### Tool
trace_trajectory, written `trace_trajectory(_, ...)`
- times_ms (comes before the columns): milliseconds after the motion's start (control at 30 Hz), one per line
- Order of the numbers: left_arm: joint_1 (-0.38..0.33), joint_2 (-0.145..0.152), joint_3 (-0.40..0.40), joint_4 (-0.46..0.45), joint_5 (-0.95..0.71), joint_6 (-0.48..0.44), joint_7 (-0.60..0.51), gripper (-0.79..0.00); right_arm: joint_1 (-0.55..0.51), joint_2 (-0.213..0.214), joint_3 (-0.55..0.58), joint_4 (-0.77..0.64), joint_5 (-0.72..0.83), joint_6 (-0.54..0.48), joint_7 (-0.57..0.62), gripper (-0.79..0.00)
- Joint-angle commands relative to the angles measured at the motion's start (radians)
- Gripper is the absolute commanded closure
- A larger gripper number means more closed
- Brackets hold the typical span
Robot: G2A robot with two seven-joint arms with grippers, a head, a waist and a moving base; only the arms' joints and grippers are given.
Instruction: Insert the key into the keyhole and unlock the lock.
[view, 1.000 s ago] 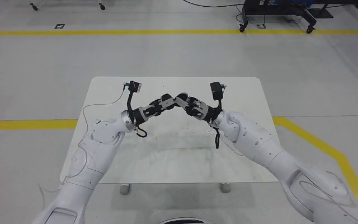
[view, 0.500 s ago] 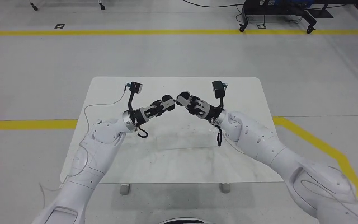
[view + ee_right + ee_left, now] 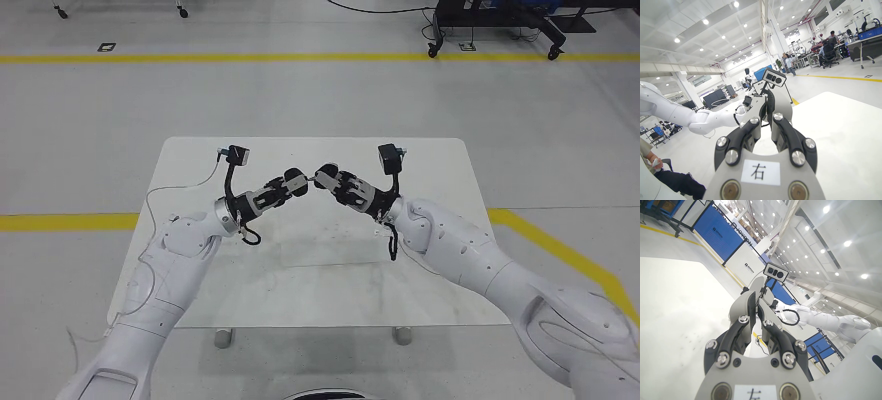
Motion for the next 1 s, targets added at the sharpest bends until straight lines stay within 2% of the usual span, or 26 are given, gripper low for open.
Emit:
trace_trajectory(0,0.000,0.002,-0.007,-0.005,0.008,-0.001,0.005,0.000,0.001,0.003,-0.007,0.001,0.013,0.000,0.014,-0.277)
trace_trajectory(133,0.001,0.006,-0.018,-0.014,0.030,0.000,0.009,0.000,0.001,0.008,-0.019,-0.004,0.046,0.000,0.043,-0.237)
trace_trajectory(467,0.007,0.015,-0.029,-0.042,0.095,0.011,0.016,0.000,0.011,0.022,-0.025,-0.022,0.140,0.000,0.149,-0.209)
trace_trajectory(600,0.012,0.016,-0.028,-0.047,0.102,0.008,0.022,0.000,0.013,0.021,-0.022,-0.016,0.182,0.000,0.210,-0.080)
trace_trajectory(633,0.012,0.016,-0.028,-0.047,0.102,0.006,0.024,0.000,0.014,0.020,-0.021,-0.013,0.191,0.000,0.225,0.000)
trace_trajectory(967,0.013,0.020,-0.029,-0.049,0.140,-0.007,0.042,0.000,0.000,0.010,0.011,-0.005,0.221,0.000,0.322,0.000)
